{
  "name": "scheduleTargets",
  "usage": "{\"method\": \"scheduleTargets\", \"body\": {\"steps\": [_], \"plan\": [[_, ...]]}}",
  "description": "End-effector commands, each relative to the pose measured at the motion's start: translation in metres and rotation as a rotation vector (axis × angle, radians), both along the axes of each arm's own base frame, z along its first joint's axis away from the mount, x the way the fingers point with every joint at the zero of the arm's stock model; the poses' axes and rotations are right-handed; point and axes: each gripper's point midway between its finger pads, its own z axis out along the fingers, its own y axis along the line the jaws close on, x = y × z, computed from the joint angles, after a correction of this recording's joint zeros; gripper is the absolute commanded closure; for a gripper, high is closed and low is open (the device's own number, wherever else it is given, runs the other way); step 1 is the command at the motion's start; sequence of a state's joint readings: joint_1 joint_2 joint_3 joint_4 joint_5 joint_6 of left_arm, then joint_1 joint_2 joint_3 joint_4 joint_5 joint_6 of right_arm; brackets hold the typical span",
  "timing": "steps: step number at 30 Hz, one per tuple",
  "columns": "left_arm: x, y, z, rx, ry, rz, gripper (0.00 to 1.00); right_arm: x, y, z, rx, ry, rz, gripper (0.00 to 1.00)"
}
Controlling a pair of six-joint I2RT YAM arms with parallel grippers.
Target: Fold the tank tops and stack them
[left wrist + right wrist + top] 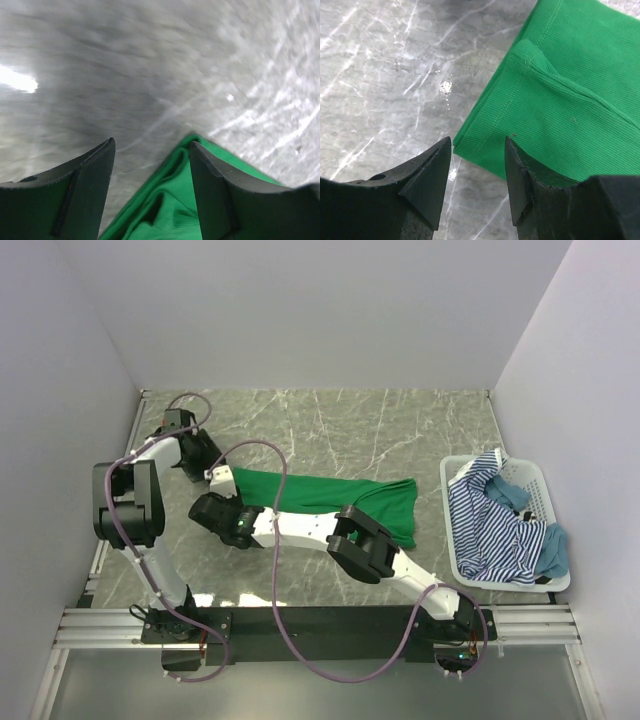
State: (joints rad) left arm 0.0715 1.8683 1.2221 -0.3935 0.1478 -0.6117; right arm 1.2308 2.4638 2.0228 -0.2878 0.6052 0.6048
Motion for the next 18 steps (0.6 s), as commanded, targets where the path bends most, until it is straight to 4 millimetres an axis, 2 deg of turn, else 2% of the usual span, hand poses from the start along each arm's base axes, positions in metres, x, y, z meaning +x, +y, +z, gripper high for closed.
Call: {"method": "scheduleTargets", "body": {"steps": [1, 5, 9, 10, 12, 13, 14, 16, 18], "plan": [[0.003, 0.025, 0.025, 0.028, -0.056, 0.114, 0.34, 0.004, 0.005, 0.000, 0.020, -0.025, -0.025, 0.46], [-0.002, 0.043, 0.023, 0.030, -0.049, 0.191, 0.34, 0.002, 0.003, -0.011, -0.007, -0.011, -0.018, 0.46], [-0.004, 0.050, 0.024, 0.008, -0.048, 0.230, 0.34, -0.003, -0.004, -0.022, -0.041, 0.017, -0.014, 0.51], [-0.004, 0.051, 0.026, 0.002, -0.051, 0.234, 0.35, -0.006, -0.009, -0.029, -0.058, 0.026, -0.012, 0.55], [-0.004, 0.049, 0.027, -0.014, -0.055, 0.233, 0.35, -0.008, -0.012, -0.027, -0.055, 0.036, -0.008, 0.62], [-0.004, 0.048, 0.030, -0.020, -0.059, 0.232, 0.35, -0.013, -0.020, -0.036, -0.079, 0.049, -0.005, 0.72], [-0.005, 0.047, 0.030, -0.025, -0.061, 0.234, 0.35, -0.014, -0.019, -0.027, -0.054, 0.051, 0.002, 0.76], [-0.005, 0.045, 0.035, -0.038, -0.073, 0.230, 0.35, -0.023, -0.019, -0.029, -0.042, 0.081, 0.050, 0.86], [-0.008, 0.042, 0.035, -0.052, -0.072, 0.232, 0.36, -0.035, -0.020, -0.024, -0.011, 0.102, 0.112, 0.90]]}}
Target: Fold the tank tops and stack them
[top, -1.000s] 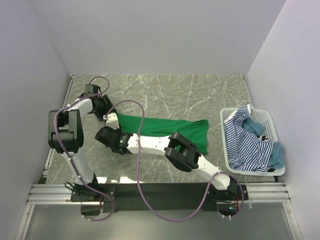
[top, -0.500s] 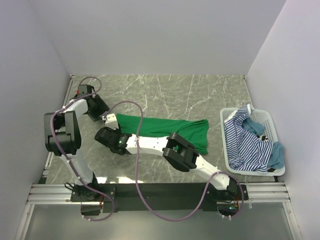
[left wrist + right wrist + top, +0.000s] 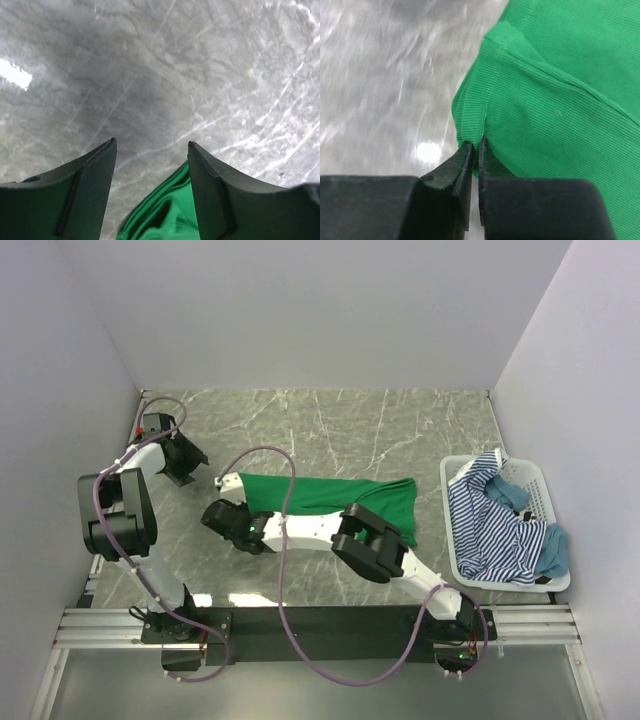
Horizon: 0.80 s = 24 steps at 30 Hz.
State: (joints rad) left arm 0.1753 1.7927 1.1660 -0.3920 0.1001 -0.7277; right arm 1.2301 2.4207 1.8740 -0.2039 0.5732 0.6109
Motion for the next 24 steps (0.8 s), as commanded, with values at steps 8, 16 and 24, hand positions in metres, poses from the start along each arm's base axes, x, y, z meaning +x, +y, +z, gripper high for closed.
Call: {"method": "scheduleTargets", "body": {"steps": [8, 16, 24], "plan": [[-0.030, -0.038, 0.014, -0.117, -0.074, -0.041, 0.37, -0.072, -0.012, 0.022, 0.175, 0.226, 0.259, 1.00], [-0.049, -0.063, 0.014, -0.139, -0.067, -0.125, 0.37, -0.079, -0.017, 0.031, 0.281, 0.323, 0.263, 1.00], [-0.065, -0.061, 0.000, -0.059, 0.009, -0.126, 0.42, -0.071, -0.018, 0.046, 0.353, 0.357, 0.240, 1.00]]}}
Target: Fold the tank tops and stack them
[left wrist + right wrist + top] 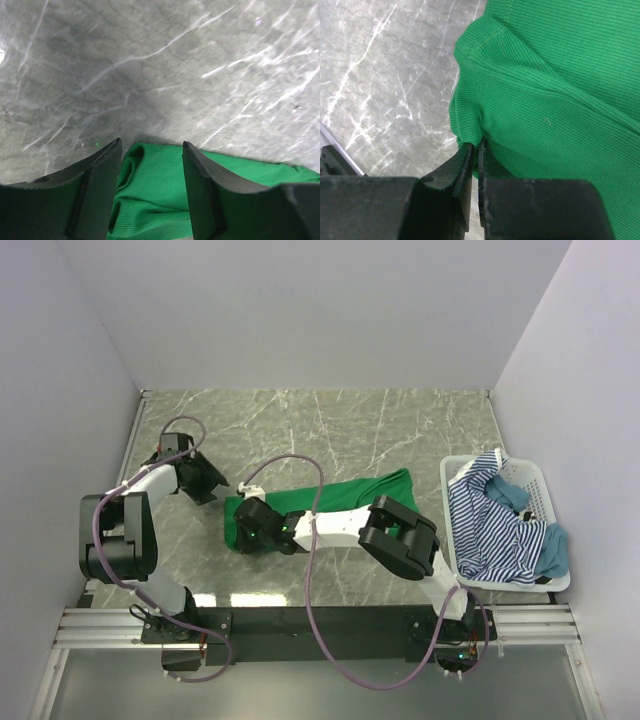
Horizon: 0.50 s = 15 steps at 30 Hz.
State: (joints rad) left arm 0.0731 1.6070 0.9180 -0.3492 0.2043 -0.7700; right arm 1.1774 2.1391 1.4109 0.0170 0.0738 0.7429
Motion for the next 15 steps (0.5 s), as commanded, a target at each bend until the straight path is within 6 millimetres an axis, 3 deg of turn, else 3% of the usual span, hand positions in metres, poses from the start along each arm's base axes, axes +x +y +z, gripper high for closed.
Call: {"method": "scheduleTargets", "body": {"steps": [1, 10, 15], "plan": [[-0.007, 0.004, 0.003, 0.062, -0.002, -0.009, 0.43, 0.002, 0.010, 0.047, 0.128, 0.005, -0.005, 1.00], [-0.009, -0.003, -0.008, 0.121, 0.037, -0.049, 0.47, 0.004, 0.011, 0.054, 0.159, 0.031, -0.007, 1.00], [-0.011, -0.010, -0.014, 0.148, 0.053, -0.079, 0.58, 0.006, 0.007, 0.062, 0.172, 0.032, -0.016, 1.00]]}}
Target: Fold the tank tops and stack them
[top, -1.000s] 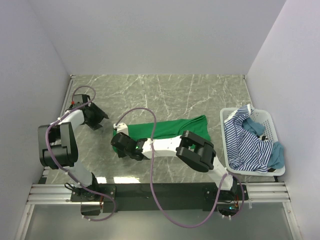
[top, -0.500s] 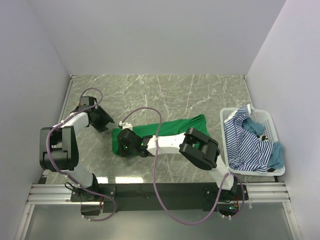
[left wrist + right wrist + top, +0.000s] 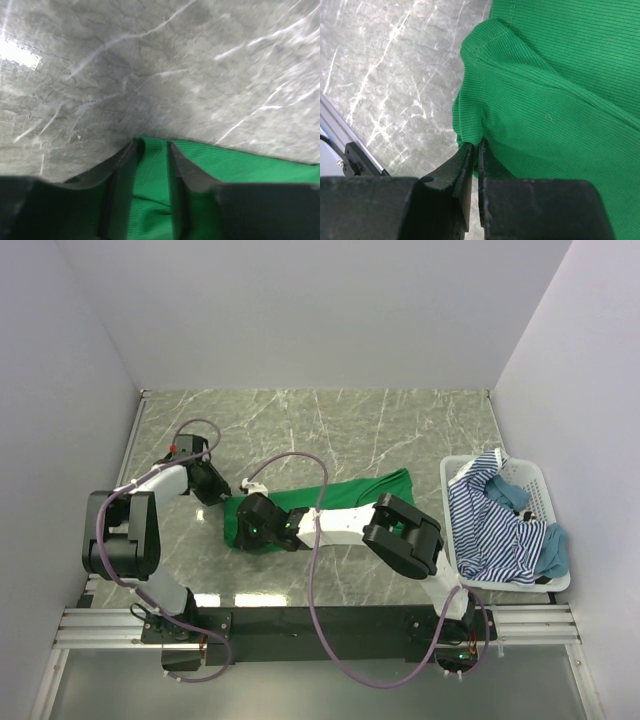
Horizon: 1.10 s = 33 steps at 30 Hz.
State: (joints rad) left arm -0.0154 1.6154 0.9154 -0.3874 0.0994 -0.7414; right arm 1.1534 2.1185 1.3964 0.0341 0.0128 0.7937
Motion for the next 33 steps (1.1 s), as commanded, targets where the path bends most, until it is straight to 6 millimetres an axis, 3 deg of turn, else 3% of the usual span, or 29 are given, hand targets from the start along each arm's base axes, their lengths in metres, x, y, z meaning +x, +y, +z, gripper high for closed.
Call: {"method": "scheduleTargets", "body": {"steps": [1, 4, 9, 11, 12, 13, 20, 25, 29, 32, 33], "plan": [[0.000, 0.002, -0.002, 0.048, 0.014, -0.022, 0.66, 0.005, 0.006, 0.054, 0.119, -0.030, -0.011, 1.00], [-0.002, 0.003, -0.003, 0.072, 0.027, -0.026, 0.75, 0.009, 0.004, 0.058, 0.125, -0.028, -0.024, 1.00], [-0.002, 0.003, -0.006, 0.105, 0.043, -0.036, 0.78, 0.011, 0.004, 0.061, 0.132, -0.029, -0.029, 1.00], [-0.001, 0.002, -0.007, 0.106, 0.048, -0.040, 0.86, 0.007, 0.007, 0.063, 0.145, -0.011, -0.013, 1.00], [0.002, 0.002, -0.004, 0.106, 0.039, -0.041, 0.96, 0.008, 0.008, 0.064, 0.147, -0.010, -0.012, 1.00], [0.004, 0.001, -0.001, 0.106, 0.031, -0.043, 0.99, 0.007, 0.008, 0.062, 0.144, -0.002, -0.009, 1.00], [0.027, 0.003, 0.039, 0.133, -0.060, -0.044, 0.99, 0.006, 0.013, 0.069, 0.141, 0.019, 0.011, 1.00], [0.031, 0.000, 0.051, 0.120, -0.080, -0.052, 0.99, 0.008, 0.017, 0.077, 0.184, 0.059, 0.010, 1.00], [0.037, -0.007, 0.058, 0.113, -0.094, -0.057, 0.99, 0.014, 0.011, 0.082, 0.219, 0.092, -0.007, 1.00], [0.048, -0.022, 0.070, 0.101, -0.120, -0.075, 0.99, 0.017, -0.004, 0.079, 0.226, 0.110, -0.034, 1.00], [0.051, -0.029, 0.074, 0.087, -0.127, -0.086, 0.99, 0.019, -0.007, 0.086, 0.243, 0.107, -0.041, 1.00]]}}
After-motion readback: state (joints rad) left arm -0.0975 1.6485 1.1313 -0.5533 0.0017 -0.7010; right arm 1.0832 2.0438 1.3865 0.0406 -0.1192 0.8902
